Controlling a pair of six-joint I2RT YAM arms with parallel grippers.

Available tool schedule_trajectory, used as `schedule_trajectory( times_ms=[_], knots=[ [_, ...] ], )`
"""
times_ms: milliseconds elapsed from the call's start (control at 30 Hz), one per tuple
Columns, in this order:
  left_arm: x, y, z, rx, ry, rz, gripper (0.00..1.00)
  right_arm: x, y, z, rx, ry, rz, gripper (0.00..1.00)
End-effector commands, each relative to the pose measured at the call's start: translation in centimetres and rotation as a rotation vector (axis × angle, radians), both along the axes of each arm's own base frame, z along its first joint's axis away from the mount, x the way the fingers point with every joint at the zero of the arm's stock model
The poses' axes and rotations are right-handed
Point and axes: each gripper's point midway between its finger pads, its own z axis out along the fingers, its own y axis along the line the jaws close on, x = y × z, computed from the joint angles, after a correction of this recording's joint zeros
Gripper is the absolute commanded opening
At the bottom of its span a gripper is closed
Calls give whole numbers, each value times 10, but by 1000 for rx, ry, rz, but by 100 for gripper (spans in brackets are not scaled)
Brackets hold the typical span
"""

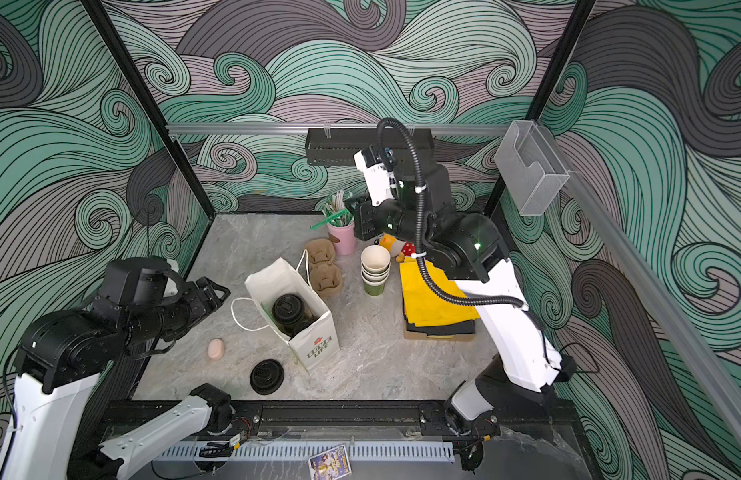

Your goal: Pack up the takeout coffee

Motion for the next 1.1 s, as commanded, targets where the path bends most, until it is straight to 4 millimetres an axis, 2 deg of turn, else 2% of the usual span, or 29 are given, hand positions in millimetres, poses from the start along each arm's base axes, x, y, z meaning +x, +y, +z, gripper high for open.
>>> schedule_trajectory(
  times_ms=[0,100,267,367,467,567,667,800,967,1067],
  knots=[
    [-8,-9,-6,-81,14,-14,72,-26,15,-11,-36,40,115,3],
    [-10,-9,-9,-96,-5,-15,67,-48,25,-21,-45,97,192,3],
    [-6,-16,-12,-137,-46,-30,55,-79,37,-49,-148,200,278,2],
    [-4,-19,-13,-151,-63,-44,48,-90,42,-60,-210,214,290,2],
    [-5,-18,-9,-152,-90,-47,46,-96,50,-67,-239,212,304,2],
    [-9,-8,-5,-136,-111,-12,47,-100,61,-79,-281,218,320,2],
    [-12,-1,2,-130,-146,16,61,-104,73,-101,-372,230,340,1],
    [-12,-20,9,-202,-175,-76,73,-106,88,-129,-487,275,370,1],
    [-15,-26,2,-182,-118,-121,74,-115,101,-167,-615,359,418,1],
    [-16,-26,-5,-172,-86,-125,68,-112,110,-185,-657,385,432,2]
  ],
)
